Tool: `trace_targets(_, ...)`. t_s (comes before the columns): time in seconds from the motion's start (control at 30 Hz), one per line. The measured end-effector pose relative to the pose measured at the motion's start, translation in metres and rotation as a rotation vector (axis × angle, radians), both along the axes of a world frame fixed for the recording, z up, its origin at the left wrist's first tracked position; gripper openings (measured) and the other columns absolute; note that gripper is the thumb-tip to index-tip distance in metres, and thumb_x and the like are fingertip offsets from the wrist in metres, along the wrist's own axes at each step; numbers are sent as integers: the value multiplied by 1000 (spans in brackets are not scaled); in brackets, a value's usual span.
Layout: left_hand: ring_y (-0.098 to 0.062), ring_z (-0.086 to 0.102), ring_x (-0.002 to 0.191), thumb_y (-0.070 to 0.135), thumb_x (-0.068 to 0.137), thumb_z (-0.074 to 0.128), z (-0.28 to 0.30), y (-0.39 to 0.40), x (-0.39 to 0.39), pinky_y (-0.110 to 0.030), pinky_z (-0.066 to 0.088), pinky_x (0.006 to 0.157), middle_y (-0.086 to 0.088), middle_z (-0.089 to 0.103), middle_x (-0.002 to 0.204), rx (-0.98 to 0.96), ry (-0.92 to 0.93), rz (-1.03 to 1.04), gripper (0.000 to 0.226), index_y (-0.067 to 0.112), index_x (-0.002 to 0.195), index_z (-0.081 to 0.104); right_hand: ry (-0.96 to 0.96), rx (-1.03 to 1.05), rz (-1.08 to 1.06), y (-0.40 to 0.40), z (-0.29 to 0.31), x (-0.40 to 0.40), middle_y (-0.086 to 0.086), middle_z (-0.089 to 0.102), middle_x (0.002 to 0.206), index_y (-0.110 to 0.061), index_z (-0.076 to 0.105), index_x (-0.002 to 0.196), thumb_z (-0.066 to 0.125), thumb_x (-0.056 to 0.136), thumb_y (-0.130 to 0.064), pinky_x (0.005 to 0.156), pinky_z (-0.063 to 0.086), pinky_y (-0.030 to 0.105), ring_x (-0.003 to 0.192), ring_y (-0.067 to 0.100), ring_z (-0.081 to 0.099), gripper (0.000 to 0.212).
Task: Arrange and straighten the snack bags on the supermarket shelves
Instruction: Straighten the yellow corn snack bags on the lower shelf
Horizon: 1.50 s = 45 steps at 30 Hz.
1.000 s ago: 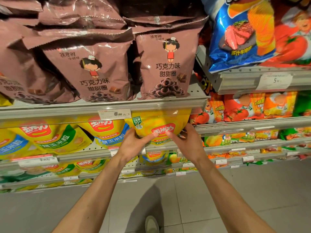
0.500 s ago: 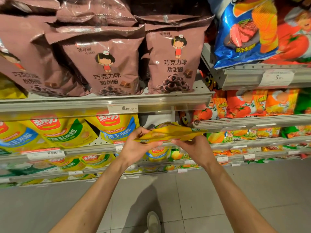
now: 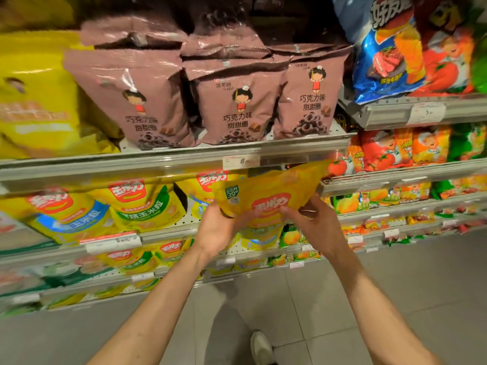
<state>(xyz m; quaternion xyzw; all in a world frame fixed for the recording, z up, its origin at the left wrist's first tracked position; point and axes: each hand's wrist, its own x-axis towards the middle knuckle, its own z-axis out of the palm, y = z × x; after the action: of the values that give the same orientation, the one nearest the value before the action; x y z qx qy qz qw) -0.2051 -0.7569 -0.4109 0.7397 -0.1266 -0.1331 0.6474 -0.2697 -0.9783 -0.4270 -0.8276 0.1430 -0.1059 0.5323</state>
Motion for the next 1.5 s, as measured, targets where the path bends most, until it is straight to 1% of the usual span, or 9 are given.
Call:
trace_targets(0.23, 7, 59, 50, 20, 79, 87, -2, 118, -26, -7, 44, 50, 14, 65, 57, -10, 59, 149, 29, 23, 68, 60, 74, -44, 15, 116, 1, -24, -13, 71, 77, -38, 68, 93, 81, 80, -46, 64, 43, 14, 69, -6, 63, 20)
trace_targets(0.4, 2, 74, 82, 23, 78, 85, 1, 198, -42, -14, 57, 68, 13, 78, 90, -79, 100, 170, 30, 23, 105, 72, 160, 14, 174, 196, 3, -30, -40, 62, 62, -39, 66, 91, 79, 86, -29, 61, 42, 0, 69, -23, 60, 18)
trace_targets(0.57, -10, 76, 97, 35, 76, 82, 4, 259, -45, -30, 61, 83, 10, 79, 103, -80, 104, 221, 37, 27, 111, 73, 186, 33, 235, 254, -4, -7, -29, 74, 82, -41, 74, 93, 81, 82, -43, 70, 50, 7, 84, -11, 70, 13)
trace_targets(0.67, 4, 73, 87, 32, 78, 86, 4, 281, -37, -17, 58, 73, 22, 77, 92, -32, 103, 269, 34, 33, 106, 69, 174, 30, 250, 275, -5, 9, -28, 74, 76, -39, 74, 85, 80, 81, -43, 66, 53, 13, 78, -9, 70, 9)
trace_targets(0.87, 9, 71, 85, 25, 74, 90, 13, 306, -19, -15, 58, 70, 27, 73, 90, 36, 76, 333, 42, 36, 105, 63, 108, 24, 290, 302, -6, 44, 4, 74, 74, -15, 75, 88, 67, 63, -86, 62, 52, 35, 67, 15, 69, 76)
trace_targets(1.0, 3, 73, 89, 33, 68, 89, 15, 318, -11, -21, 61, 76, 15, 75, 104, 28, 75, 407, 54, 28, 116, 64, 134, -12, 317, 316, 1, 64, -8, 61, 58, -21, 70, 75, 76, 80, -56, 48, 37, 15, 54, 5, 55, 36)
trace_targets(1.1, -5, 74, 96, 35, 72, 87, 7, 330, -7, -27, 62, 82, 6, 77, 110, 34, 71, 466, 59, 18, 124, 66, 133, -28, 398, 329, -3, 77, -6, 64, 62, -17, 67, 74, 74, 80, -63, 52, 43, 26, 56, 5, 57, 47)
trace_targets(1.23, -6, 75, 94, 28, 77, 86, 1, 343, -3, -21, 61, 75, 6, 78, 108, 50, 56, 529, 49, 19, 120, 67, 169, -33, 459, 339, -5, 85, -29, 57, 49, -28, 58, 67, 76, 88, -42, 47, 38, 10, 51, -12, 54, 31)
trace_targets(1.5, 3, 73, 86, 33, 74, 86, -8, 397, 2, -18, 58, 71, 15, 78, 95, 74, 53, 593, 39, 26, 109, 68, 273, 11, 527, 375, -17, 107, -3, 72, 102, -24, 61, 123, 82, 84, -35, 64, 50, 15, 86, 5, 67, 46)
